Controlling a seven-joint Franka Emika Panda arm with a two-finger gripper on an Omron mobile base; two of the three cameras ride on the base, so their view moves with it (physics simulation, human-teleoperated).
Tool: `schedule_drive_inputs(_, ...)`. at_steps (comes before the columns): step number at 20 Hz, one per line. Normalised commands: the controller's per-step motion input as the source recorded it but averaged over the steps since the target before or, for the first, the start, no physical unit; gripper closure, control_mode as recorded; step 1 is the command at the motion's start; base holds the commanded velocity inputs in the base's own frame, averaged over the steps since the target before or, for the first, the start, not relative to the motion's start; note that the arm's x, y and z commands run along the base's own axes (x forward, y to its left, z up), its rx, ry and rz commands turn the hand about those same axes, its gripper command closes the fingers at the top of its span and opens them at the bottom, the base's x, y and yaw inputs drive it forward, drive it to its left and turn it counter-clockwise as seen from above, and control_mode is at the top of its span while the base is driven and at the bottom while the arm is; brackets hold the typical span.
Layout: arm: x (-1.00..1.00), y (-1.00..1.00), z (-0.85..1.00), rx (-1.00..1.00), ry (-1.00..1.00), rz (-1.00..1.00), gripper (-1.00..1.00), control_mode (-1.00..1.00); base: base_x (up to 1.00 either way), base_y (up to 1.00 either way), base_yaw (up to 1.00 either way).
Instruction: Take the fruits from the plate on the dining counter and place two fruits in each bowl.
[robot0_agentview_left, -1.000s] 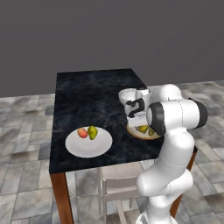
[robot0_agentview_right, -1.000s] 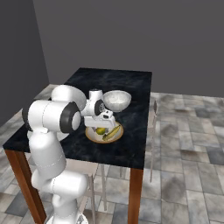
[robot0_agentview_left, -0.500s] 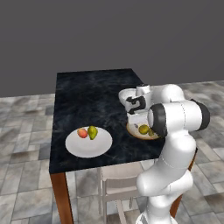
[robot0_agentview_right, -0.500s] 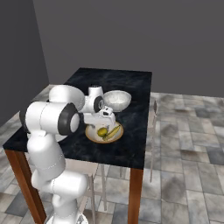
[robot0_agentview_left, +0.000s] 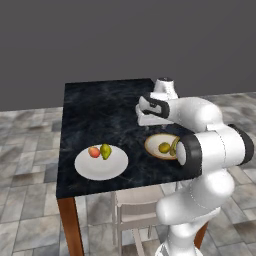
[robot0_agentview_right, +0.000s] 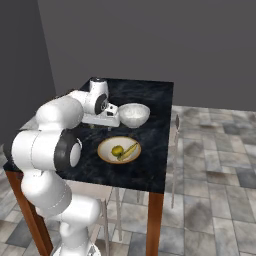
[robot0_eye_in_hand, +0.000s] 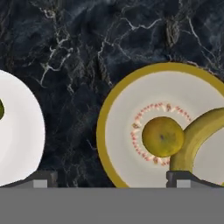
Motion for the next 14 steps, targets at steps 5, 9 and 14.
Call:
schedule_drive_inputs(5, 0.00, 0.99, 0.40, 0.04, -0.11, 0.23, -1.00, -1.00, 0.00, 0.00, 0.00)
schedule_drive_inputs(9, 0.00, 1.00, -0.01, -0.12, 0.00, 0.15, -1.00, -1.00, 0.00, 0.00, 0.00)
schedule_drive_inputs(14, 0.03, 1.00, -0.01, -0.08, 0.00, 0.10, -1.00, -1.00, 0.00, 0.00, 0.00)
